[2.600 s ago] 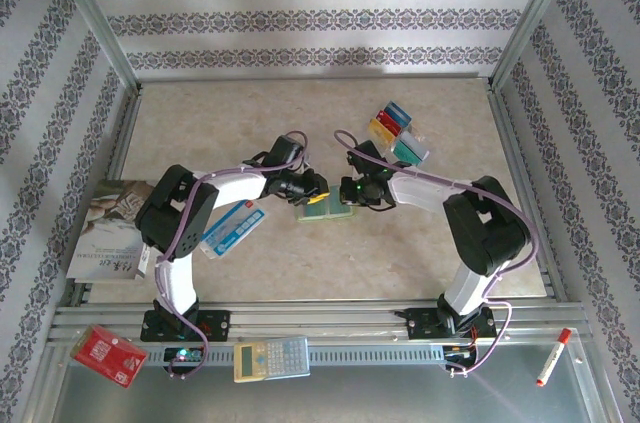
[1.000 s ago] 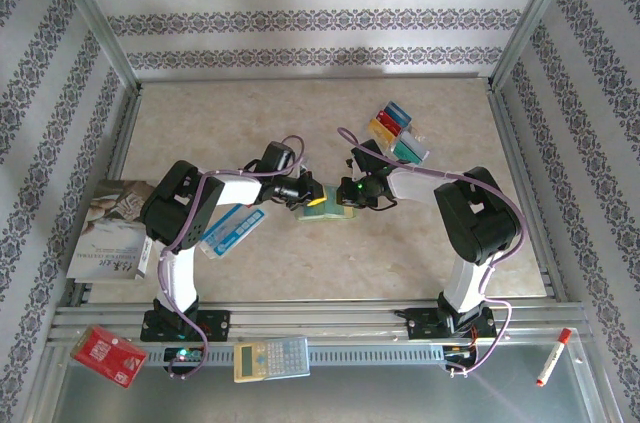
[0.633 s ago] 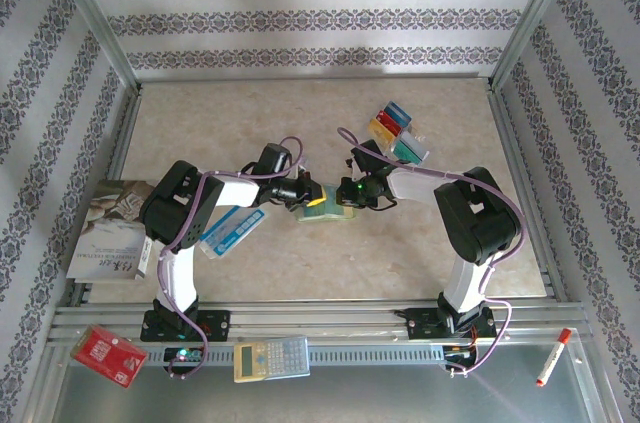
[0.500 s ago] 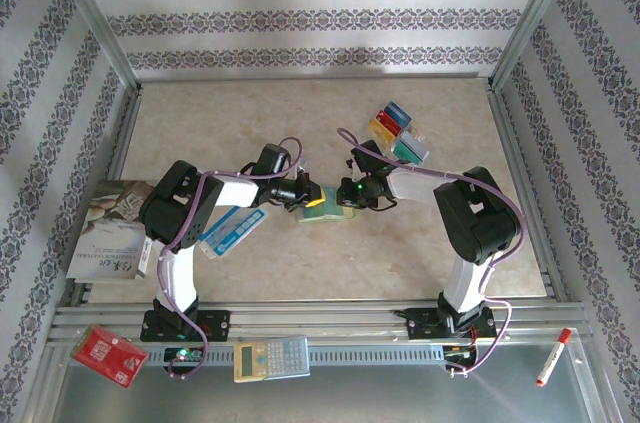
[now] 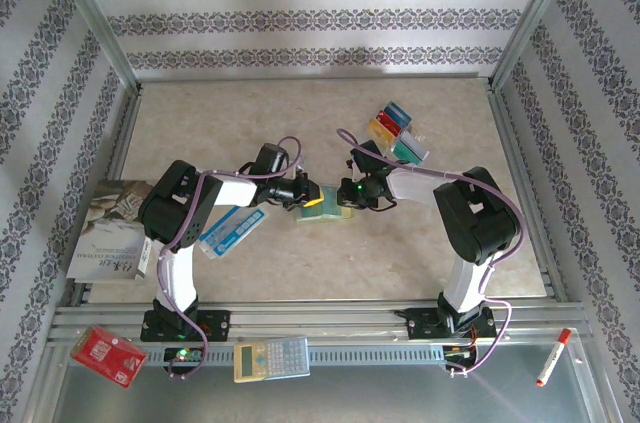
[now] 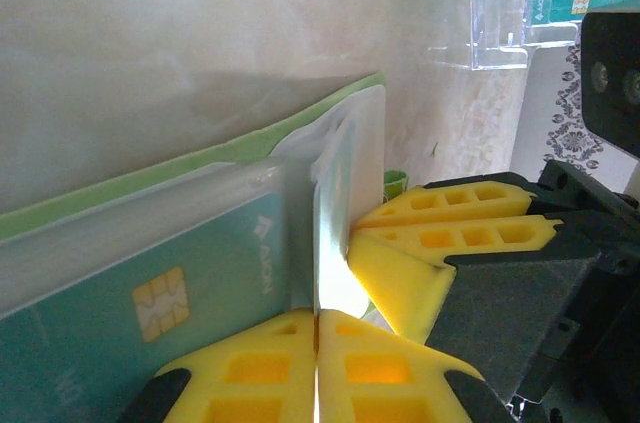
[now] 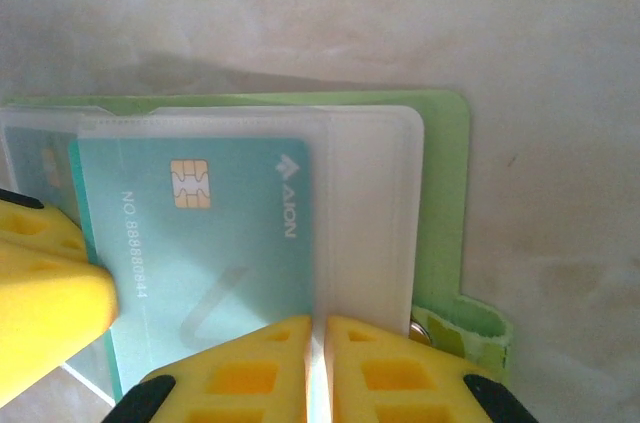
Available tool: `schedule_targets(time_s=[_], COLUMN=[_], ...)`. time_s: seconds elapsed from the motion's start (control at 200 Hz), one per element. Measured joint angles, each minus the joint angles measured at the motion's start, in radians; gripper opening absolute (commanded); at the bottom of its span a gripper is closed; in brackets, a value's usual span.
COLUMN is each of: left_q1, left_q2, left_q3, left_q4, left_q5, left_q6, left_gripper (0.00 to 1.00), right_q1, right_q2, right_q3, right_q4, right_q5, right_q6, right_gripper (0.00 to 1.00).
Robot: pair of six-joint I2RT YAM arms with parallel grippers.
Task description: Take the credit cards out of the card holder
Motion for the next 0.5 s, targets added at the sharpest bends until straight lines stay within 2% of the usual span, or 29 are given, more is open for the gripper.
schedule_targets(time_s=[0.33,0.505], left_q1=[0.01,0.011], left_q2=[0.0,0.0], left_q3=[0.0,0.0], left_q4=[-0.001,-0.011], left_q5=[0.0,0.0], left_q6=[0.004,0.011], left_gripper=[0.09,0.09], right_q1=[0.0,0.0], right_q2=[-0.059,-0.027], right_q3=[0.006,0.047], right_q4=[-0.001,0.014], right_q5=[-0.011,-0.049], right_q6=[-0.002,-0.004], right_gripper=[0.16,0.17])
